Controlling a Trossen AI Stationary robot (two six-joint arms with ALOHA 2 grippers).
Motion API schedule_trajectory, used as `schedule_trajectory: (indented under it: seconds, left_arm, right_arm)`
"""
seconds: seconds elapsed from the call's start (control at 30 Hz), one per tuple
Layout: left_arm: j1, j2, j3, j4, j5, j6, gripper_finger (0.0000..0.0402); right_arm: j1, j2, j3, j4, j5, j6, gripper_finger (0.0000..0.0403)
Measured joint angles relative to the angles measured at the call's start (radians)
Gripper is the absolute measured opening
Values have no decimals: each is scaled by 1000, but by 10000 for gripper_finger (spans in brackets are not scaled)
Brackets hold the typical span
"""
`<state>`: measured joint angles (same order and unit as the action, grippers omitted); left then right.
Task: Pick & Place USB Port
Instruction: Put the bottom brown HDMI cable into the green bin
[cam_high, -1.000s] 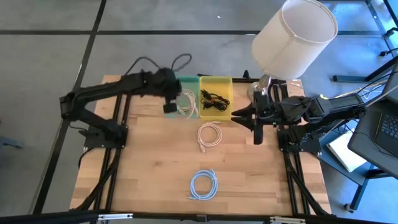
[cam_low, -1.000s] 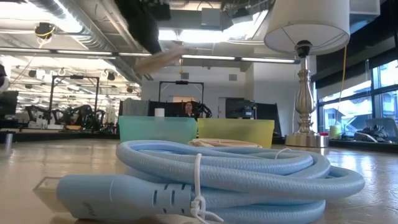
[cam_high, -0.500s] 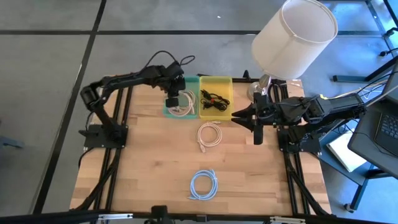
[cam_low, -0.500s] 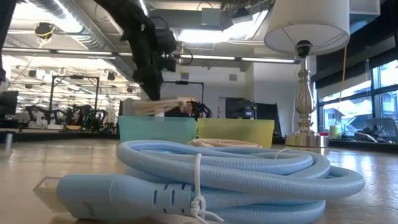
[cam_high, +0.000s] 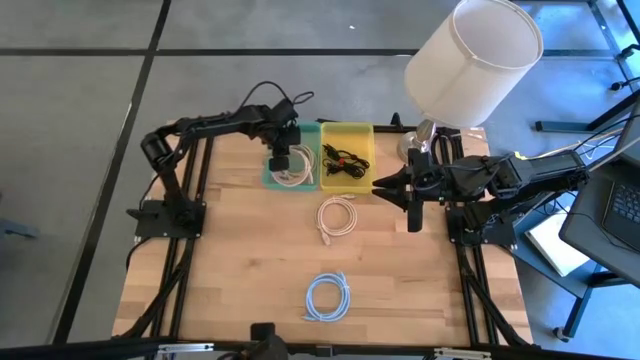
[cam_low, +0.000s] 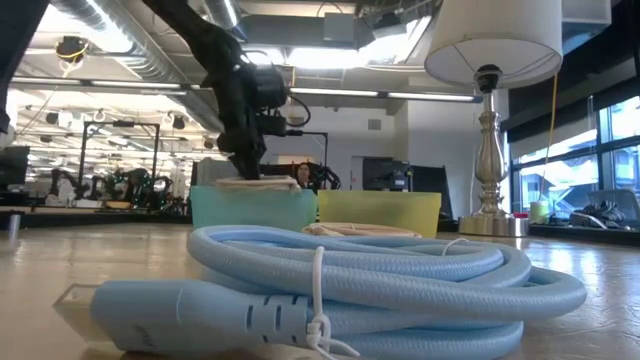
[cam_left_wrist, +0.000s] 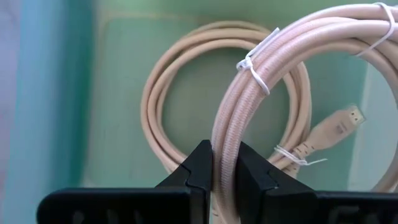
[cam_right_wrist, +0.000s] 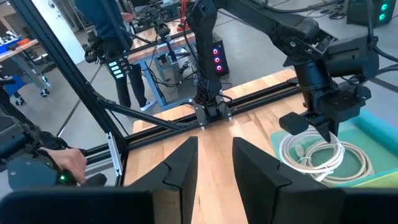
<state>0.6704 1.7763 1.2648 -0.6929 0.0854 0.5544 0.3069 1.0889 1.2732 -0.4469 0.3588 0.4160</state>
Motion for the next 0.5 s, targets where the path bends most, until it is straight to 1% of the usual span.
schedule_trajectory:
  seconds: [0.13, 0.37, 0.5]
  left_arm:
    - [0, 24, 0, 26, -2, 11, 33]
    - [0, 69, 0, 172, -49, -11, 33]
    - [0, 98, 0, 176, -50, -15, 33]
  right_arm:
    - [0, 0, 0, 0, 0, 0, 103]
    - [0, 0, 0, 0, 0, 2, 104]
    - [0, 0, 0, 0, 0, 16, 104]
